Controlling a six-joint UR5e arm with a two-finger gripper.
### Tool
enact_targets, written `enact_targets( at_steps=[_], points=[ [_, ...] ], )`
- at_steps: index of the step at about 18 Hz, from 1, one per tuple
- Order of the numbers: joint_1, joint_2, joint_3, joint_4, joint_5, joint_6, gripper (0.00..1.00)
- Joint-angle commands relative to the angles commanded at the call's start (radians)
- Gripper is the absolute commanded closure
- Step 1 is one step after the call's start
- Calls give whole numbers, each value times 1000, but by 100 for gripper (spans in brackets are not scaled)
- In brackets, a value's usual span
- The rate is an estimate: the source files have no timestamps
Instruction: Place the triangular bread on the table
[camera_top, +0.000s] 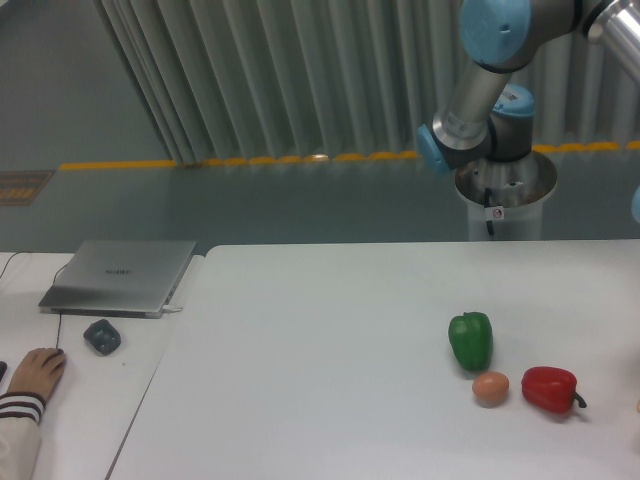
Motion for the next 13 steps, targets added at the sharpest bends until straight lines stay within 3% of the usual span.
enact_targets(
  at_steps=[9,13],
  points=[
    [14,21,35,-90,-38,5,55],
    [25,54,63,-187,-83,5,55]
  ],
)
